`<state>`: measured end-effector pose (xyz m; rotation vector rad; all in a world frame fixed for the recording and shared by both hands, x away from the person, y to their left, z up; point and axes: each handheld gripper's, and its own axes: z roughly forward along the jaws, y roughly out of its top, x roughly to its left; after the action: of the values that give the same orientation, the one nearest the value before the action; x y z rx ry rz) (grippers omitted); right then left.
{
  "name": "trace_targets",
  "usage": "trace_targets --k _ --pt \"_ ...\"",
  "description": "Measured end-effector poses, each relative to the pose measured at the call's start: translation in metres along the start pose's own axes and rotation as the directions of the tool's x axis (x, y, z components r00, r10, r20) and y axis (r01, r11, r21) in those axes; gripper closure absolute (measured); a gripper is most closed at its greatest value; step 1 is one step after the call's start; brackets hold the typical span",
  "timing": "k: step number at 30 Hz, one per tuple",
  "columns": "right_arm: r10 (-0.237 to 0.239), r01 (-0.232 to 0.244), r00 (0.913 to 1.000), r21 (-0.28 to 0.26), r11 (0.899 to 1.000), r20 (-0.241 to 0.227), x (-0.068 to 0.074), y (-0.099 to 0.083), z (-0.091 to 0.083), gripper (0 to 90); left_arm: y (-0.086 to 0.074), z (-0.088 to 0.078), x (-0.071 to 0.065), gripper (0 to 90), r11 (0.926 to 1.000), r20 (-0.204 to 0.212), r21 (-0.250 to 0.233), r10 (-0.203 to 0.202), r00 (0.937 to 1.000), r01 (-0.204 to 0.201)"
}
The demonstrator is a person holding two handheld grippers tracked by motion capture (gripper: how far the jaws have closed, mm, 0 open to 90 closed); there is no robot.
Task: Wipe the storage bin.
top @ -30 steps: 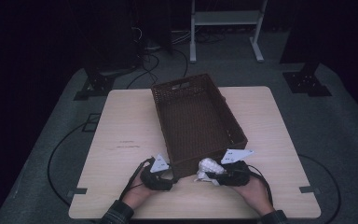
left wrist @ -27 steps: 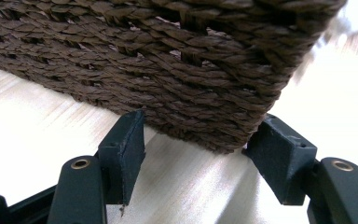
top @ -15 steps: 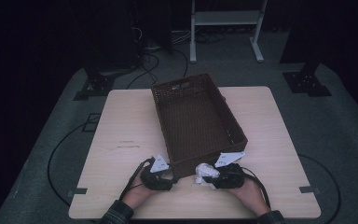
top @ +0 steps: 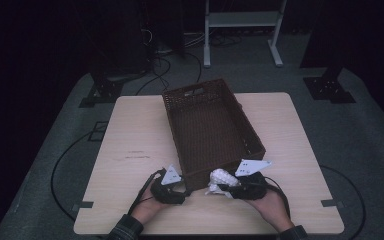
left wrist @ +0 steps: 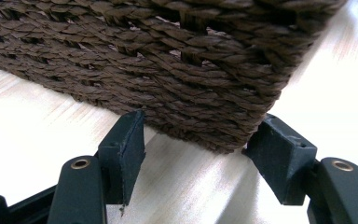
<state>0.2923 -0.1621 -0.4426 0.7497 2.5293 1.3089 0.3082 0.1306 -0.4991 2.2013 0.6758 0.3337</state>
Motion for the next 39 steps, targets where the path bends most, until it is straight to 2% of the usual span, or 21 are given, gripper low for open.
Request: trace_targets --k 6,18,22,39 --pt "0.008 -0.010 0.9998 -0.076 0.997 -0.015 0.000 0.012 -0.016 60.7 0.000 0.000 0.000 36.3 1.0000 0.000 0.001 0.001 1.0000 -0.001" --pt "-0.013 0.012 0.9999 -0.161 0.987 -0.004 0.000 0.034 -0.034 60.7 0.000 0.000 0.000 36.3 1.0000 0.001 0.002 -0.002 1.0000 0.002" --pt "-0.023 0.022 0.9997 -0.156 0.987 -0.008 0.002 0.038 -0.030 60.7 0.000 0.000 0.000 36.3 1.0000 0.001 0.000 -0.005 1.0000 0.005" --pt "-0.022 0.017 0.9979 -0.091 0.996 -0.061 0.009 0.024 -0.007 61.0 0.000 0.000 0.000 36.3 1.0000 0.000 -0.003 -0.007 1.0000 0.007"
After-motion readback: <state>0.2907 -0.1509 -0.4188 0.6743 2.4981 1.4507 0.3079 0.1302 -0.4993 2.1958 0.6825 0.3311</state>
